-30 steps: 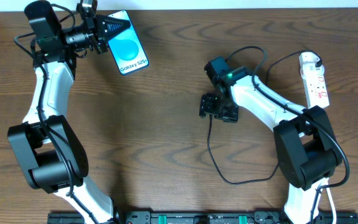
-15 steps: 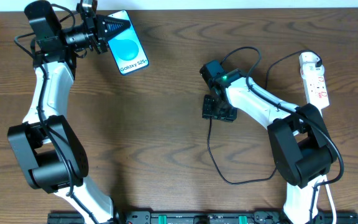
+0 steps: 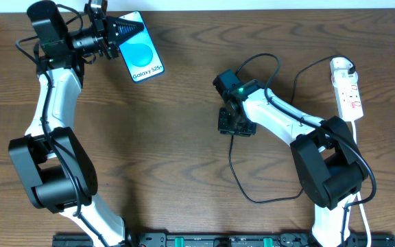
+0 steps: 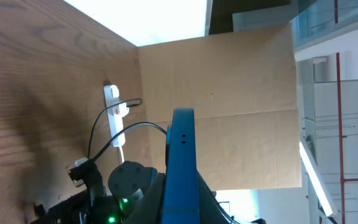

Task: Plug charger to phone and switch on socket
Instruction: 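Grasp the black cable's USB-C plug end with the right gripper, then lift the plug and carry it to the phone's bottom edge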

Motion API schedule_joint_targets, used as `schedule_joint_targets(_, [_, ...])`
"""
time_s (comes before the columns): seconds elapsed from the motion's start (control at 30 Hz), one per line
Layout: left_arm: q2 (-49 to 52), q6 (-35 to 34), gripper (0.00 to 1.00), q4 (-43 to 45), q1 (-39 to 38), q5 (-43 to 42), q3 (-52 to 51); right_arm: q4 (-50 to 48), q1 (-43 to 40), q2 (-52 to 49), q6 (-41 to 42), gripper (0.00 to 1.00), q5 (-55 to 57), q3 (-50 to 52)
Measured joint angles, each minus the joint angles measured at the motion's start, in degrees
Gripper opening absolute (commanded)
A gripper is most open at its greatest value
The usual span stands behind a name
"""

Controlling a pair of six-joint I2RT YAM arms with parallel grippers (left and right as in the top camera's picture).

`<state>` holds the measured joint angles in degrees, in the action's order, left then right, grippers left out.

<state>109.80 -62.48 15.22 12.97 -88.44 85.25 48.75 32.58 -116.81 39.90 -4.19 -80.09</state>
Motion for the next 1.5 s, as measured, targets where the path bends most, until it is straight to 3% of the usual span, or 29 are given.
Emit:
schedule_joint_targets(0.4, [0.00, 0.00, 0.07, 0.00, 0.00, 0.00, 0.00, -0.46, -0.13, -1.22, 0.31, 0.30, -0.13, -0.31])
schedule_joint_targets(0.47, [0.00, 0.00, 0.07, 0.02, 0.00, 0.02, 0.00, -0.44, -0.28, -1.22, 0.37, 0.26, -0.37, -0.31])
schedule_joint_targets(0.6, [0.00, 0.00, 0.07, 0.02, 0.00, 0.02, 0.00, -0.42, -0.52, -1.27, 0.52, 0.01, -0.50, -0.31])
schedule_joint_targets(0.9, [0.00, 0.00, 0.07, 0.02, 0.00, 0.00, 0.00, -1.51, -2.43, -1.55, -0.07, 0.01, -5.92, -0.42])
schedule_joint_targets(1.0, [0.00, 0.00, 0.07, 0.02, 0.00, 0.00, 0.00, -4.22, -4.76, -1.90, -2.51, 0.01, -13.35, -0.55])
schedule_joint_targets(1.3, [0.00, 0.00, 0.07, 0.04, 0.00, 0.00, 0.00, -29.42, -12.87, -1.97, -21.40, 0.01, -59.74, -1.66])
schedule_joint_targets(1.5, [0.00, 0.07, 0.07, 0.26, 0.00, 0.00, 0.00, -38.75, -12.70, -2.01, -27.96, 0.01, -76.98, -1.64])
